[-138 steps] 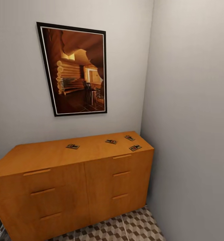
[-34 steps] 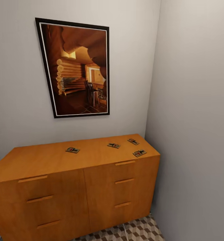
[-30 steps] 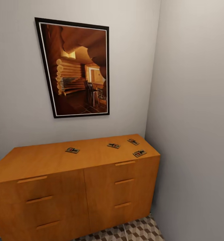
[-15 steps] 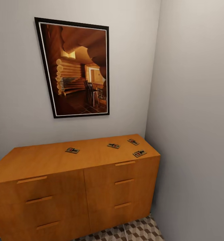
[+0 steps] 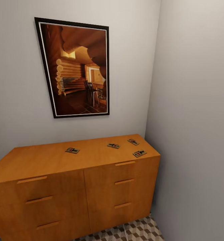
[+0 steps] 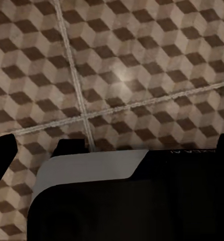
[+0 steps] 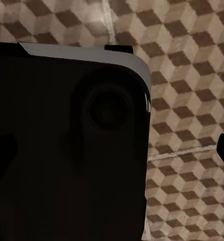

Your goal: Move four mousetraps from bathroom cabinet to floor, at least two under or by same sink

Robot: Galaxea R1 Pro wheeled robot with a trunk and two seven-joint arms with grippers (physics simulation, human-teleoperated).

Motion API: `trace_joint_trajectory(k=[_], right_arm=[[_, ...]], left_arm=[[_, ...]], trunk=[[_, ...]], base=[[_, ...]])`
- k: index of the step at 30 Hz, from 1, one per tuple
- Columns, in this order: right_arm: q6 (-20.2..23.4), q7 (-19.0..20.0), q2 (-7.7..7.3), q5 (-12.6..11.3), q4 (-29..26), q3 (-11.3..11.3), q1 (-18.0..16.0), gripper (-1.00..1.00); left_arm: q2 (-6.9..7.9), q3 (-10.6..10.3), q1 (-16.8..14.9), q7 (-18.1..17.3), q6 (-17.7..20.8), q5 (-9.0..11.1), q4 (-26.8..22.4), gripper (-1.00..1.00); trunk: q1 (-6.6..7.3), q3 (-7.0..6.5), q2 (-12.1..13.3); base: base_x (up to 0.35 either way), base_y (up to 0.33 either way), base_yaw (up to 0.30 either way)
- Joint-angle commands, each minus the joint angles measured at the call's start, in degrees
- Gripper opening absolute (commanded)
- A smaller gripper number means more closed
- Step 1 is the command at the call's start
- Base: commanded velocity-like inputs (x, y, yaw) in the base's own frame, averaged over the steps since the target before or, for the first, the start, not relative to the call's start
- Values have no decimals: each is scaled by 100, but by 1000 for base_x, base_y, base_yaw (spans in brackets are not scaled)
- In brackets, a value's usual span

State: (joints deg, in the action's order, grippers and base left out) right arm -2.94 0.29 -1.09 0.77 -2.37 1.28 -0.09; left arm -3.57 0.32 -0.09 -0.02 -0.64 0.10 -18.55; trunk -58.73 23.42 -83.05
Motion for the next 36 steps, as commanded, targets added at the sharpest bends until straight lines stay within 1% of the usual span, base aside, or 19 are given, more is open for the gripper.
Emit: trace_joint_trajectory(k=[1, 3, 6, 10, 12, 13, 16, 22, 23, 26, 29, 33, 34, 36], right_arm=[[-11, 3, -1, 8, -4, 11, 0, 100], [161, -2, -6, 7, -284, 29, 0, 100], [508, -7, -14, -6, -851, 42, 0, 100], [1084, -10, -33, -16, -1694, 32, 0, 100], [1380, -10, -71, -22, -2093, 25, 0, 100], [1380, -10, -71, -22, -2093, 25, 0, 100], [1806, -11, -163, -31, -2628, 14, 0, 100], [2492, -13, -284, -56, -3393, -25, 0, 100], [2492, -13, -284, -56, -3393, -25, 0, 100], [2708, -20, -351, -62, -3670, -62, 0, 100], [2883, -29, -428, -65, -3946, -116, 0, 100], [3149, -34, -508, -67, -4334, -188, 0, 100], [3149, -34, -508, -67, -4334, -188, 0, 100], [3314, -36, -529, -67, -4546, -227, 0, 100]], left_arm=[[-1, 4, 0, 0, -4, 0, -9, 100], [-15, -3, 0, 1, 196, -37, -405, 100], [-26, -18, 0, -2, 580, -123, -1031, 100], [-33, -82, 0, -11, 1114, -274, -1800, 100], [-35, -138, 0, -19, 1337, -339, -2128, 100], [-35, -138, 0, -19, 1337, -339, -2128, 100], [-40, -273, 0, -26, 1591, -398, -2535, 100], [-52, -672, 0, -31, 1897, -443, -3160, 100], [-52, -672, 0, -31, 1897, -443, -3160, 100], [-71, -881, 0, -32, 2108, -450, -3462, 100], [-121, -1046, 0, -33, 2407, -454, -3790, 100], [-188, -1169, 0, -33, 2807, -457, -4293, 100], [-188, -1169, 0, -33, 2807, -457, -4293, 100], [-211, -1203, 0, -33, 2975, -458, -4561, 100]], trunk=[[0, 6, -3], [0, 6, -3], [0, 6, -3], [0, 6, -3], [0, 6, -3], [0, 6, -3], [0, 6, -3], [0, 6, -3], [0, 6, -3], [0, 6, -3], [0, 6, -3], [0, 6, -3], [0, 6, -3], [0, 6, -3]], base=[[0, 0, 0], [0, 0, 0], [0, 0, 0], [0, 0, 0], [0, 0, 0], [0, 0, 0], [0, 0, 0], [0, 0, 0], [0, 0, 0], [0, 0, 0], [0, 0, 0], [0, 0, 0], [0, 0, 0], [0, 0, 0]])
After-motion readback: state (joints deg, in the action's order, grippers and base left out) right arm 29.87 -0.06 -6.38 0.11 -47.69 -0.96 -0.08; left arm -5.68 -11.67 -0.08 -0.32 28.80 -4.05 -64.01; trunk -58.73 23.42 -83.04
